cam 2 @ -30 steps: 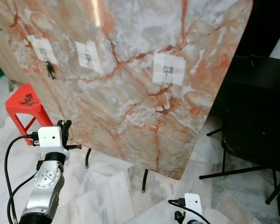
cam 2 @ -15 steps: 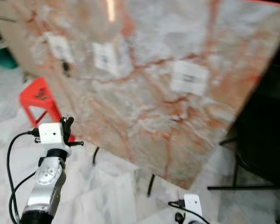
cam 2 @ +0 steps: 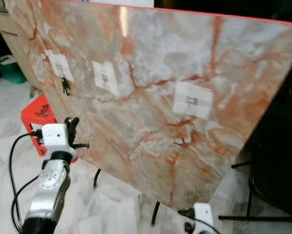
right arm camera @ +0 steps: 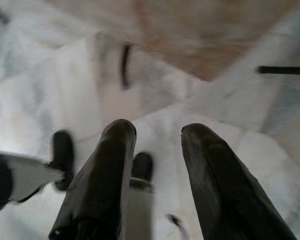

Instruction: Hang keys on a hook

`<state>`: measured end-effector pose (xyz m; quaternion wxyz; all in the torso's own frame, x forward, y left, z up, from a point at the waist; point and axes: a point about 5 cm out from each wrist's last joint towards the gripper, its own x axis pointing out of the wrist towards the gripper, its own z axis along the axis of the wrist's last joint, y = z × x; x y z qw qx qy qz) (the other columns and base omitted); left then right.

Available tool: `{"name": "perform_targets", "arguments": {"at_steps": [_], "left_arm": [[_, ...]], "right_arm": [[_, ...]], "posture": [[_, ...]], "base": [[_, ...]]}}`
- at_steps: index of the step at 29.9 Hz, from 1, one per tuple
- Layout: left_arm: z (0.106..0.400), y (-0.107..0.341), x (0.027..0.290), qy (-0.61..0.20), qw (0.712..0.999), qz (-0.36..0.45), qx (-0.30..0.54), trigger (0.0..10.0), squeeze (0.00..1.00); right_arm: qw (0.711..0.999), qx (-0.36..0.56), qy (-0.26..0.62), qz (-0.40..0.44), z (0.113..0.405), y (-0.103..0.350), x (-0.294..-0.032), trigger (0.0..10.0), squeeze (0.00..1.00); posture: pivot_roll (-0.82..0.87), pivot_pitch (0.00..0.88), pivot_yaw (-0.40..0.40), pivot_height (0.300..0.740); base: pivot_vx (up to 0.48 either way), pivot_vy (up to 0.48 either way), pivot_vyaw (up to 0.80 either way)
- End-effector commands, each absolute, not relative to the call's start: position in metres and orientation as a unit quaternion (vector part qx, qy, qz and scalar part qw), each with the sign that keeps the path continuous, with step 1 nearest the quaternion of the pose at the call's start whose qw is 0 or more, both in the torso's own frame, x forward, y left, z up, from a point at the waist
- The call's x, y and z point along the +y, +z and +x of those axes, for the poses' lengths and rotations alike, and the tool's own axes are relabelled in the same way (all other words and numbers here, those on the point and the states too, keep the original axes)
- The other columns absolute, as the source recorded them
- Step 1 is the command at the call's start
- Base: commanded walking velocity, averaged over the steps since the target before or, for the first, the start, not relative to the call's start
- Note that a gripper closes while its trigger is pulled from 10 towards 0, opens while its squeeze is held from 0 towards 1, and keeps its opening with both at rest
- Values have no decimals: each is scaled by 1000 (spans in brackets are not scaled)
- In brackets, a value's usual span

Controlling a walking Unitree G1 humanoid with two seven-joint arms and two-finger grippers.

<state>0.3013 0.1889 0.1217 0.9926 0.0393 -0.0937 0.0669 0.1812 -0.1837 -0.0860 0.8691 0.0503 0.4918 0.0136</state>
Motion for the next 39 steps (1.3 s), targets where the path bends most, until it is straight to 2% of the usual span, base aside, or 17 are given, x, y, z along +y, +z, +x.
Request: {"name": "perform_targets", "arguments": {"at_steps": [1,22,39], "left_arm": [[303,126,183,52,992,42,-103,10000,0],[305,136,183,51,991,50,-116,10000,0],[305,136,183,51,991,44,-114,10000,0]], "right_arm": [[871,489,7,47,182,-85,-189,10000,0],[871,490,11,45,183,-85,-189,10000,0],[869,493,15,40,182,-85,-189,10000,0]], "posture": [[22,12,-10,740],[23,25,-18,740],[20,27,-19,740]], "base": [[0,0,0],[0,0,0],[276,0,0]]}}
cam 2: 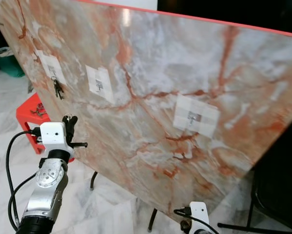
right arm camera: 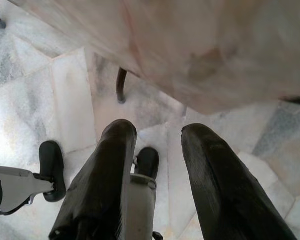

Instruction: Hang keys on a hook

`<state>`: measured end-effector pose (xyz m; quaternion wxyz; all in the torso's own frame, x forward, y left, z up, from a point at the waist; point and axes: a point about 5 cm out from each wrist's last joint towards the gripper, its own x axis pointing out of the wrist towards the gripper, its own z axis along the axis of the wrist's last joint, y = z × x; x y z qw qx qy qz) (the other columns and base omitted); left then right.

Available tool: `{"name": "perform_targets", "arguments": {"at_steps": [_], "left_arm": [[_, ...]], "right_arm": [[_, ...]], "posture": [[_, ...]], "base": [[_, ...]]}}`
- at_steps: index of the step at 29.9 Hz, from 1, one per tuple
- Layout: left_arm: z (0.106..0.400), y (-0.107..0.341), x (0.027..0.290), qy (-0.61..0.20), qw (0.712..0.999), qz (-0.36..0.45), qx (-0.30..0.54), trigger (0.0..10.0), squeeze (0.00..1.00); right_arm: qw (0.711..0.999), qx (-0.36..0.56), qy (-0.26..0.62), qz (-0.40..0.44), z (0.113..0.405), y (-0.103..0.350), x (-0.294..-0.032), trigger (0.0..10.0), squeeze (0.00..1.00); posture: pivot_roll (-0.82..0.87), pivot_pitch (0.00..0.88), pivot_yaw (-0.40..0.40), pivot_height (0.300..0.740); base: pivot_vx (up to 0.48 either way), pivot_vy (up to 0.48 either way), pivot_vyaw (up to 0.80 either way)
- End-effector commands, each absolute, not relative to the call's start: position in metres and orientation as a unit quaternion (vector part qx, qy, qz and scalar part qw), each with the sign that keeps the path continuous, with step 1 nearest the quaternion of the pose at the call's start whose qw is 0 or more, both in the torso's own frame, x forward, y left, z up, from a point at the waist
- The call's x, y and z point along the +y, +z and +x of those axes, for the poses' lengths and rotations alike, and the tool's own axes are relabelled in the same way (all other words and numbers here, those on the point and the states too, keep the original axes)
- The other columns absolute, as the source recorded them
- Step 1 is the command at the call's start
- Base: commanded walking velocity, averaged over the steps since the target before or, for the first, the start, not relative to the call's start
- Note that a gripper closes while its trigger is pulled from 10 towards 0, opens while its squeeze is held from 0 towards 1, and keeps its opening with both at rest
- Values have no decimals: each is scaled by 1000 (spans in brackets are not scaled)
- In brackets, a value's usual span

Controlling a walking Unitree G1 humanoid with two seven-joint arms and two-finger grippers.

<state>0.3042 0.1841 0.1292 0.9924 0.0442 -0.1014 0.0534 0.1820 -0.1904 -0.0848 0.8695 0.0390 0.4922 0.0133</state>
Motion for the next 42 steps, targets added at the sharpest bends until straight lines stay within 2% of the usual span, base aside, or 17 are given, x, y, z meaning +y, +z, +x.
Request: {"name": "perform_targets", "arguments": {"at_steps": [1,16,20,24,25,26,33,37,42], "left_arm": [[305,136,183,51,991,44,-114,10000,0],[300,138,185,50,990,39,-126,10000,0],[300,140,183,26,991,41,-127,10000,0],[300,144,174,-38,990,46,-124,10000,0],[302,144,171,-74,988,70,-114,10000,0],[302,144,171,-74,988,70,-114,10000,0],[320,160,185,-81,985,111,-101,10000,0],[333,167,193,-76,986,110,-97,10000,0],[344,173,188,-107,985,100,-96,10000,0]], "right_arm": [[869,493,15,40,182,-85,-189,10000,0],[869,494,21,37,183,-85,-189,10000,0],[869,494,24,34,183,-84,-189,10000,0],[868,494,24,33,183,-84,-190,10000,0],[868,494,25,33,183,-84,-189,10000,0],[868,494,25,33,183,-84,-189,10000,0],[868,495,25,33,183,-84,-190,10000,0],[868,495,25,33,183,-84,-190,10000,0],[868,495,27,32,183,-84,-190,10000,0]], "posture": [[20,27,-19,740],[24,30,-20,740],[24,30,-20,740],[23,32,-22,740],[23,32,-22,740],[23,32,-22,740],[24,34,-23,740],[24,34,-23,740],[16,32,-26,740]], "base": [[285,0,0],[35,0,0],[0,0,0],[0,0,0],[0,0,0],[0,0,0],[0,0,0],[0,0,0],[0,0,0]]}}
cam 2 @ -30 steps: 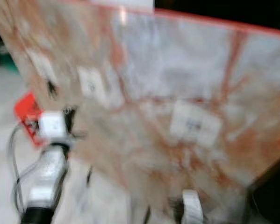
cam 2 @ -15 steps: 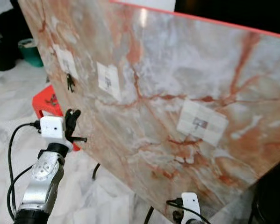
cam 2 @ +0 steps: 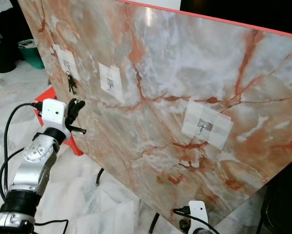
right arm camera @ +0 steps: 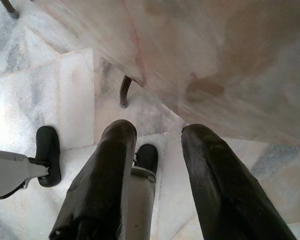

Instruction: Hang keys on a hook

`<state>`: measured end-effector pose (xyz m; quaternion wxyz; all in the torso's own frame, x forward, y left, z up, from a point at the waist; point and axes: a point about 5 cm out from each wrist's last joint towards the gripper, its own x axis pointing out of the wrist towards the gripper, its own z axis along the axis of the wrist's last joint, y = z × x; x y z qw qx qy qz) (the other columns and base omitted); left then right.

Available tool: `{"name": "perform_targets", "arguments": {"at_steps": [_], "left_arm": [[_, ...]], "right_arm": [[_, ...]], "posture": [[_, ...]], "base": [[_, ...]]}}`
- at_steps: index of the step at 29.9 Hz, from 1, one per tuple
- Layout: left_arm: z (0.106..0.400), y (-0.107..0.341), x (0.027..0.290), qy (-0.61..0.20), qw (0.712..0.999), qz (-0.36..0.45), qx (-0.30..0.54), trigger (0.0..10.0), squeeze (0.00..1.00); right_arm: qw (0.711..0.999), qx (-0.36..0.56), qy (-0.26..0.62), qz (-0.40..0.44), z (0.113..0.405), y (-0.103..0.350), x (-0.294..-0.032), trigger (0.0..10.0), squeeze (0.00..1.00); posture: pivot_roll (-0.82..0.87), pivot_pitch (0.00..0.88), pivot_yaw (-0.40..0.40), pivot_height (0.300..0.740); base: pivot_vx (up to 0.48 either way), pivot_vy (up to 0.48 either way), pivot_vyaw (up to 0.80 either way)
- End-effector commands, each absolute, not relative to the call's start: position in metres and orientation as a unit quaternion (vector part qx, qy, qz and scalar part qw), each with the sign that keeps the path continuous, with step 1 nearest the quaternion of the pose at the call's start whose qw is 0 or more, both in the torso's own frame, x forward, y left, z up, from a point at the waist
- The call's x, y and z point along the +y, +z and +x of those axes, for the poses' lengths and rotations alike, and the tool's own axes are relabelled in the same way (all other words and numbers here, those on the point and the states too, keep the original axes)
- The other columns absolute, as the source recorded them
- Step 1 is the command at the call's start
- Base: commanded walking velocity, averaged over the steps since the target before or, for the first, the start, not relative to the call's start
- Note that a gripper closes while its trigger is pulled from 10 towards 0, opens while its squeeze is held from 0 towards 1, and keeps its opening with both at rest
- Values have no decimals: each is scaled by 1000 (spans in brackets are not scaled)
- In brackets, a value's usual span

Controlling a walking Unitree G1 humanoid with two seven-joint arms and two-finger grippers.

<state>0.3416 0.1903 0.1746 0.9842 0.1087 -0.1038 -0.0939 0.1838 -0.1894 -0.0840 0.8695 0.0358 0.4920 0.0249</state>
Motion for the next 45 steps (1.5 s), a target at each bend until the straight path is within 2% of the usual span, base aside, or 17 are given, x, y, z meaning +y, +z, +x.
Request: {"name": "perform_targets", "arguments": {"at_steps": [1,10,20,29,38,45], "left_arm": [[346,173,185,-117,983,102,-95,10000,0],[352,172,172,-135,980,95,-107,10000,0],[364,176,151,-134,970,169,-112,10000,0],[367,176,145,-115,974,158,-117,10000,0],[363,170,128,-142,968,164,-123,10000,0],[366,176,127,-130,970,157,-135,10000,0]], "right_arm": [[868,495,27,31,184,-84,-190,10000,0],[868,494,28,29,184,-84,-190,10000,0],[869,493,31,28,184,-84,-190,10000,0],[869,493,30,28,184,-84,-190,10000,0],[869,493,32,25,185,-83,-190,10000,0],[870,492,34,24,185,-83,-190,10000,0]], "posture": [[16,32,-26,740],[17,22,-28,740],[17,13,-30,740],[16,15,-31,740],[15,22,-33,740],[18,24,-37,740]], "base": [[0,0,0],[0,0,0],[0,0,0],[0,0,0],[0,0,0],[0,0,0]]}}
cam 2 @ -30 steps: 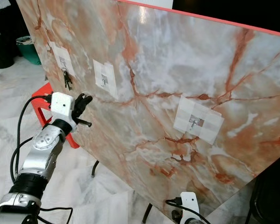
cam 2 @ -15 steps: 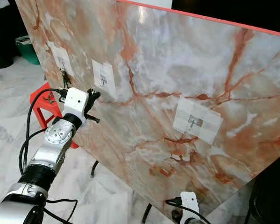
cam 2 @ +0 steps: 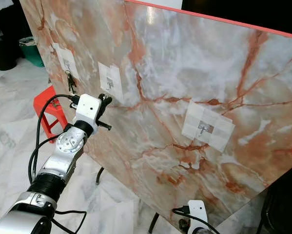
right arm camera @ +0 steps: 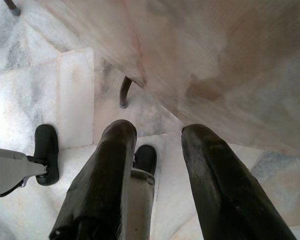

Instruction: Hang keys on a hook

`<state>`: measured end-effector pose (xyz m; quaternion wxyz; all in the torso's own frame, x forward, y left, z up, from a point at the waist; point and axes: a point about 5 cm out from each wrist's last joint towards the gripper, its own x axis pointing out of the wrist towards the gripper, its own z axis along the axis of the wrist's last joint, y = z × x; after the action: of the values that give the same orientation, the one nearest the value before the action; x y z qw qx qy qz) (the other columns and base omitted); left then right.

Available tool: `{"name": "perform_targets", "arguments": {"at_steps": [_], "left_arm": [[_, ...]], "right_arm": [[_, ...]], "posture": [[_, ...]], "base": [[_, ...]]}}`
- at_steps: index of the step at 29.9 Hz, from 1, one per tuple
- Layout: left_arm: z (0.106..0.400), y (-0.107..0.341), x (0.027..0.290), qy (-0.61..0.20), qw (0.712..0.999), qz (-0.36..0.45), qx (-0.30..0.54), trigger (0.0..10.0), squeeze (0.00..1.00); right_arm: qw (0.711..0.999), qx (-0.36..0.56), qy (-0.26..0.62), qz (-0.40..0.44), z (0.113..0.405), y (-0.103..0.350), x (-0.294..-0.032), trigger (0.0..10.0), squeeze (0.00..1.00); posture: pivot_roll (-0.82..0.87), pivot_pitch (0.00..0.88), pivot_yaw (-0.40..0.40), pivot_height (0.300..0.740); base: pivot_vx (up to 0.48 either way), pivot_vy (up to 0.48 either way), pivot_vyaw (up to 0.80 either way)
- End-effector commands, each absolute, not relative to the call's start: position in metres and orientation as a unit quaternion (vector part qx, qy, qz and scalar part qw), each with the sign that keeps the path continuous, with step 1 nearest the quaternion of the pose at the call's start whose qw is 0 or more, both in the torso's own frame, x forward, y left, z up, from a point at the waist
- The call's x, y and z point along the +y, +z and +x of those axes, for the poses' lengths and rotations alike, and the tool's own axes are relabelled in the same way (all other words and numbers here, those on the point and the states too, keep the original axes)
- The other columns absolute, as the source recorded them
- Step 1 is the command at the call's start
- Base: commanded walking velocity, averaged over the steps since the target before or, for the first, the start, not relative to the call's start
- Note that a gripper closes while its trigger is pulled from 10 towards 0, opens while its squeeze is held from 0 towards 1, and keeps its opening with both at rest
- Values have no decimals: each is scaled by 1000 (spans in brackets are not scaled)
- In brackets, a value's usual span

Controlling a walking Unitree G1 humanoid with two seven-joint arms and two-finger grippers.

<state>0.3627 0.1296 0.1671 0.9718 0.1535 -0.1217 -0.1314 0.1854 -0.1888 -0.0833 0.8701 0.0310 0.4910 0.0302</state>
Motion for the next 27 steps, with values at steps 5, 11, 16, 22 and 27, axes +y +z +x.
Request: {"name": "perform_targets", "arguments": {"at_steps": [5,11,16,22,27], "left_arm": [[368,178,127,-124,972,143,-140,10000,0],[371,181,130,-116,975,125,-142,10000,0],[373,183,130,-114,976,119,-142,10000,0],[376,184,130,-113,978,105,-140,10000,0],[377,184,128,-120,978,105,-135,10000,0]], "right_arm": [[869,492,34,22,186,-83,-190,10000,0],[870,492,35,21,186,-83,-190,10000,0],[870,492,35,21,186,-83,-190,10000,0],[869,492,36,20,186,-83,-191,10000,0],[869,493,37,18,186,-83,-191,10000,0]], "posture": [[17,24,-36,740],[16,23,-37,740],[14,22,-38,740],[14,23,-38,740],[12,23,-39,740]], "base": [[0,0,0],[0,0,0],[0,0,0],[0,0,0],[0,0,0]]}}
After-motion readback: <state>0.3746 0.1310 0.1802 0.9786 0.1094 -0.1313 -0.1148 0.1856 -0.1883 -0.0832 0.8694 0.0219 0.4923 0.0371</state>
